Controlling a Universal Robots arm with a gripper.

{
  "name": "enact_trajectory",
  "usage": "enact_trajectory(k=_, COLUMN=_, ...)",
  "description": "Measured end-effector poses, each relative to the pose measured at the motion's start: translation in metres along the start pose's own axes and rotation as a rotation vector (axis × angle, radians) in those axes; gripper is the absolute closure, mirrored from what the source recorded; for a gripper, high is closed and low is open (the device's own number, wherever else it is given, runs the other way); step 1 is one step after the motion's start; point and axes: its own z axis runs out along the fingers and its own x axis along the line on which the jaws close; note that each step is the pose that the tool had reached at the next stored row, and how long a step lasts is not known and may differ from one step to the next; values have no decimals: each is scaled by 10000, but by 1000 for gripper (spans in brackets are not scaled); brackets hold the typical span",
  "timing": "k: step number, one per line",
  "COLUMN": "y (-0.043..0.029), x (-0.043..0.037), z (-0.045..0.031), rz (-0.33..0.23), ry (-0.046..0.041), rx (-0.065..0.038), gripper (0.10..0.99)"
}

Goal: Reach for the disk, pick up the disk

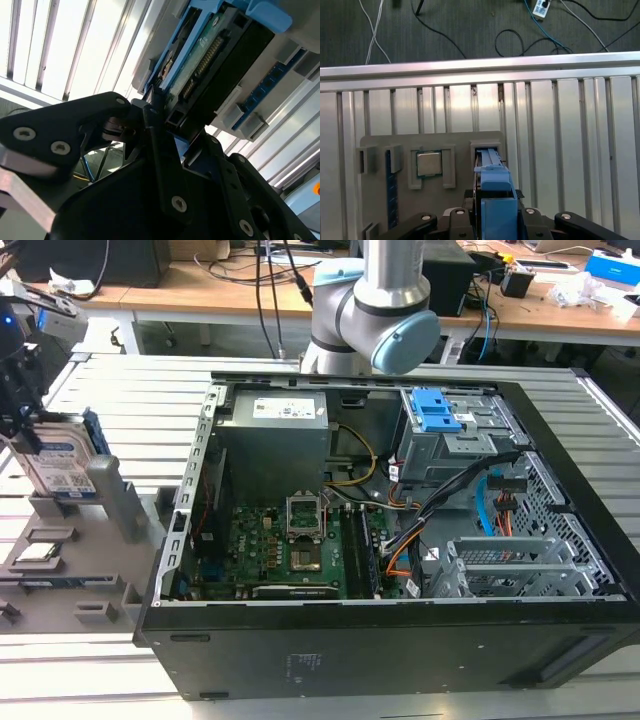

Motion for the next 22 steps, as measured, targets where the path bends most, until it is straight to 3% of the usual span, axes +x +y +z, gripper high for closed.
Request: enact_trajectory(k=22, y=15, x=-5, z=-503, rz=1, ry=39, rx=1, gripper=718)
